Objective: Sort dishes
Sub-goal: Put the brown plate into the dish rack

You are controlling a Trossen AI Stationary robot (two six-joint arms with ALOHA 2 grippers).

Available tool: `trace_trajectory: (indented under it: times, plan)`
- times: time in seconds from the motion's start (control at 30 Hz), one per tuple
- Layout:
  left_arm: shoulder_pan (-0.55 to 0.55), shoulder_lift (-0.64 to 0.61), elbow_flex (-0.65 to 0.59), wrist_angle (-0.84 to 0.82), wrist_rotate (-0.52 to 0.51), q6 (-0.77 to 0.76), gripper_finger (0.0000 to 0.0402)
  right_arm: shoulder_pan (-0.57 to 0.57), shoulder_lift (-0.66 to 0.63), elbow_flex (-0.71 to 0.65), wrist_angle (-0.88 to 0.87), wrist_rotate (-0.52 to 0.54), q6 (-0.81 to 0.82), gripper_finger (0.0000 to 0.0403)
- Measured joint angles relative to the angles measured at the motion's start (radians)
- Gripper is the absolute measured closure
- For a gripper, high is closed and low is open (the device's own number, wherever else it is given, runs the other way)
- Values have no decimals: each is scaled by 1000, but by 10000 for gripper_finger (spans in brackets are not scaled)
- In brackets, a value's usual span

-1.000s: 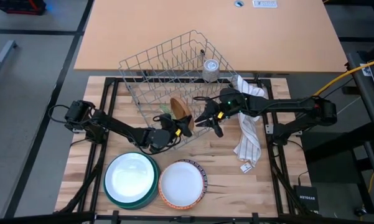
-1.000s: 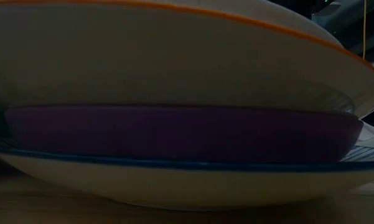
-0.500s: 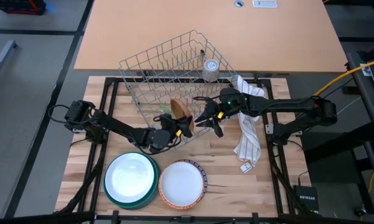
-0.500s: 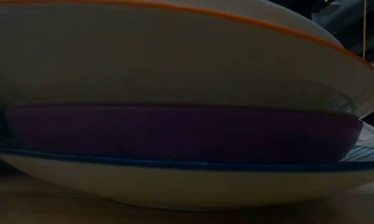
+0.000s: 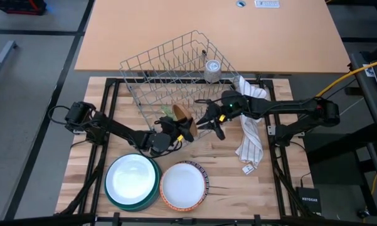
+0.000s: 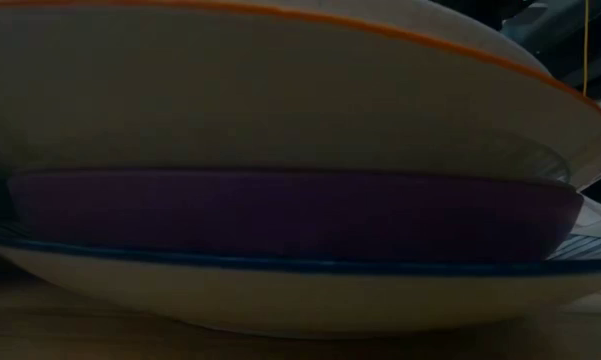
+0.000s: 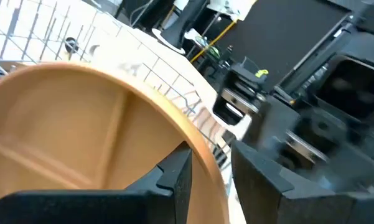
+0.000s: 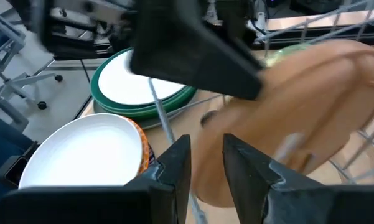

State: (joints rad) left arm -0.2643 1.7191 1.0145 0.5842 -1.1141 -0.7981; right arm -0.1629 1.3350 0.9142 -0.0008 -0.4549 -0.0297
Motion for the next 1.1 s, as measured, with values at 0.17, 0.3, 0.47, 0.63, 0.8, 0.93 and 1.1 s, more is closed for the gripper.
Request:
trace_trajectory:
  times: [0.17,0.3,0.47,0.63,0.8,0.93,1.1]
  plan:
    - [11,0,0,0,-1,28,301,43,0,0,3,84,-17,306]
    - [11,0,0,1,-1,27,301,52,7,0,9,168,-31,306]
    - [9,0,0,-1,-4,35,301,52,37,2,28,188,-29,306]
    - [10,0,0,0,-10,69,301,52,78,2,72,190,-27,306]
    - [10,0,0,-8,-9,73,302,52,95,2,85,203,-27,306]
    - [10,0,0,-7,-11,73,302,52,95,1,93,208,-27,306]
    - [5,0,0,-3,-16,73,302,52,95,0,124,209,-27,306]
